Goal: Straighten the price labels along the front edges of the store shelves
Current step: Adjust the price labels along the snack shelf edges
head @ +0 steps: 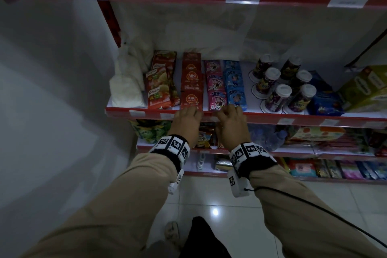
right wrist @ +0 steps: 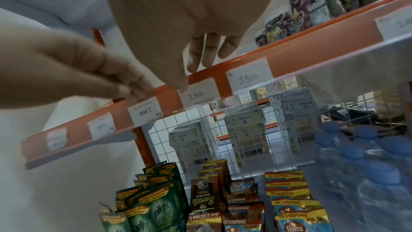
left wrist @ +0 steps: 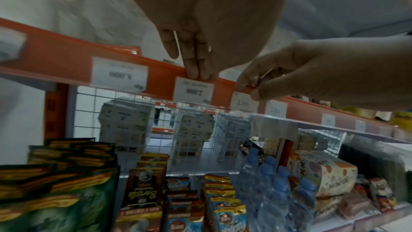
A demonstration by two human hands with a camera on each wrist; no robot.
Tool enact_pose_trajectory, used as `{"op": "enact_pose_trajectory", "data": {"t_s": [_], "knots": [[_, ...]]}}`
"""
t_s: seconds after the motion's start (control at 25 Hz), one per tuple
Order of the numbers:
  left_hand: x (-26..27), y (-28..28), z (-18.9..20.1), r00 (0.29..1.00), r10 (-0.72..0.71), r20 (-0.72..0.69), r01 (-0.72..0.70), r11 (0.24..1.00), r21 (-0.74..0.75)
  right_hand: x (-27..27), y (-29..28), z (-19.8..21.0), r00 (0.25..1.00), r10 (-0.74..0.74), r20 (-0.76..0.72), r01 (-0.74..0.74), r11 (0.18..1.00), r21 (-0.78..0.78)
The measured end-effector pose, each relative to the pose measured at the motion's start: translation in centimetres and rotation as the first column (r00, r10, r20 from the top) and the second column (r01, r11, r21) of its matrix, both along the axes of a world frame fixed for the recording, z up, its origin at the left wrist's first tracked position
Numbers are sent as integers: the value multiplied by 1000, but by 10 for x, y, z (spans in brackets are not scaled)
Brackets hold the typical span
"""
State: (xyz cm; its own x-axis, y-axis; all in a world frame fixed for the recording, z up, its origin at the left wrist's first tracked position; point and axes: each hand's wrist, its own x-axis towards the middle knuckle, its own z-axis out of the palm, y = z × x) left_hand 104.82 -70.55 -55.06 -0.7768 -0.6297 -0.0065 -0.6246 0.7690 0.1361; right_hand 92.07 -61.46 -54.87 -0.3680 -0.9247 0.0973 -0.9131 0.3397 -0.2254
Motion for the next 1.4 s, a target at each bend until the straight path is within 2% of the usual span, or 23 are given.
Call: {"op": "enact_pose_trajectory", "data": {"t_s": [0.2, 0.44, 0.72, 0.92, 1.08, 1.2, 1.28, 1.32, 1.4], "knots": [[27, -10, -1, 998, 40, 40, -37, 998, -55, 3, -7, 2, 999, 36, -27, -36, 999, 12], [33, -13, 0, 998, 1, 63, 2, 999, -44, 28, -26, 0, 980, 197, 19, -198, 977, 85], [42, -19, 0, 997, -63, 32, 65, 997, -52, 41, -32, -5, 993, 114, -42, -108, 985, 134], [37, -22, 5, 998, -54, 22, 55, 996, -64, 45, -34, -5, 996, 65, -55, -63, 997, 47], [40, -29, 7, 994, -107, 13, 108, 993, -50, 44, -36, -5, 996, 49, -69, -46, 998, 36], [41, -32, 8, 996, -91, -26, 90, 996, -5, 37, -41, -1, 1000, 23, 5, -23, 1000, -5], [41, -34, 9, 995, -40, -96, 47, 997, 68, 33, -42, 0, 990, -18, 141, 37, 991, -132], [41, -35, 10, 992, -19, -128, 32, 994, 103, 31, -42, 1, 964, -53, 261, 109, 973, -205], [42, -37, 9, 984, 12, -179, 16, 988, 156, 30, -42, 1, 849, -111, 517, 282, 922, -267]]}}
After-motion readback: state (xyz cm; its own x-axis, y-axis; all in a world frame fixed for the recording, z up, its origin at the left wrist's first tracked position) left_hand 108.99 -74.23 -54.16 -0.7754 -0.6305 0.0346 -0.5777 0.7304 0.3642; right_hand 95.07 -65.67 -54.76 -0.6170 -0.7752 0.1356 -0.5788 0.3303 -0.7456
